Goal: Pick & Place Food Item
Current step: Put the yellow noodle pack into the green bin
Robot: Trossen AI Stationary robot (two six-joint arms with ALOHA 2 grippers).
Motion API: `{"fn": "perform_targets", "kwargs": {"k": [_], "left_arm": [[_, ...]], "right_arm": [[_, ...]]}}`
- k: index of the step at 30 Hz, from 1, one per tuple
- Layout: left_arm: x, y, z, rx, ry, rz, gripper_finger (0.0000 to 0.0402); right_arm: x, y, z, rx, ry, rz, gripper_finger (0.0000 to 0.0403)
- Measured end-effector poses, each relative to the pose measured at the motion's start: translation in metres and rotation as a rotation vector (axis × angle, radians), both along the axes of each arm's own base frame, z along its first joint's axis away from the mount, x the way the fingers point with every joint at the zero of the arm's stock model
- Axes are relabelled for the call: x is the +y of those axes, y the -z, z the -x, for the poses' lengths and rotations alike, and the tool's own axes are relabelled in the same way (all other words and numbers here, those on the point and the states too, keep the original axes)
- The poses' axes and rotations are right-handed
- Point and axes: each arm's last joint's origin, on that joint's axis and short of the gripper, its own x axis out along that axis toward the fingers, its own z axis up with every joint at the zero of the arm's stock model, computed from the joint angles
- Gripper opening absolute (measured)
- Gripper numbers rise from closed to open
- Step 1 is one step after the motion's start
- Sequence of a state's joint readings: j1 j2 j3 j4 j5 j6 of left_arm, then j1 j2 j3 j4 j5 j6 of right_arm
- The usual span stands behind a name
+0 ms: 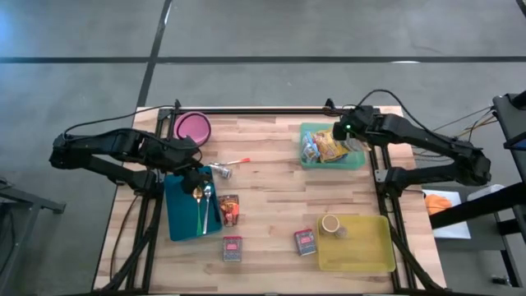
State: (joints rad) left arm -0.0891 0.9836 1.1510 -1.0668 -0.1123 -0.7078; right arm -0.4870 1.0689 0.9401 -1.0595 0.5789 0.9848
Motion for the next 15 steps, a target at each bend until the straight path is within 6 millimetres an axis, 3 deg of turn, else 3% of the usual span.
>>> {"fn": "perform_targets", "kwargs": {"k": [15], "left_arm": [[0.0,0.0,0.0,0.0,-0.006,0.005,0.0258]], "right_arm": [[-0.015,0.045,-0.032,0.235,-0.066,-0.166,0.0008]]}}
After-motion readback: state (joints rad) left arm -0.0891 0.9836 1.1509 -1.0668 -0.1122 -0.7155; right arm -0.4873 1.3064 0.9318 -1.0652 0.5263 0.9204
